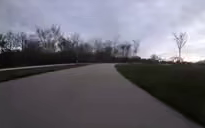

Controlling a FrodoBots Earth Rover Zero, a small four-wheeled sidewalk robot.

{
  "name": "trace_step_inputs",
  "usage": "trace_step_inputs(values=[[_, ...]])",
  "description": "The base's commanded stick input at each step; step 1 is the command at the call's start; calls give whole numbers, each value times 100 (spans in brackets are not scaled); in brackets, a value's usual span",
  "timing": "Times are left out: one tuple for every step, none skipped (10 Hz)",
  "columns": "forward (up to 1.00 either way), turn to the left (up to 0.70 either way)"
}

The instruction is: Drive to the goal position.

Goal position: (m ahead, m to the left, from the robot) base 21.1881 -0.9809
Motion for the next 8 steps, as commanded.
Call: trace_step_inputs(values=[[100,0],[100,0],[100,0],[100,0],[100,0],[100,0],[100,0],[100,0]])
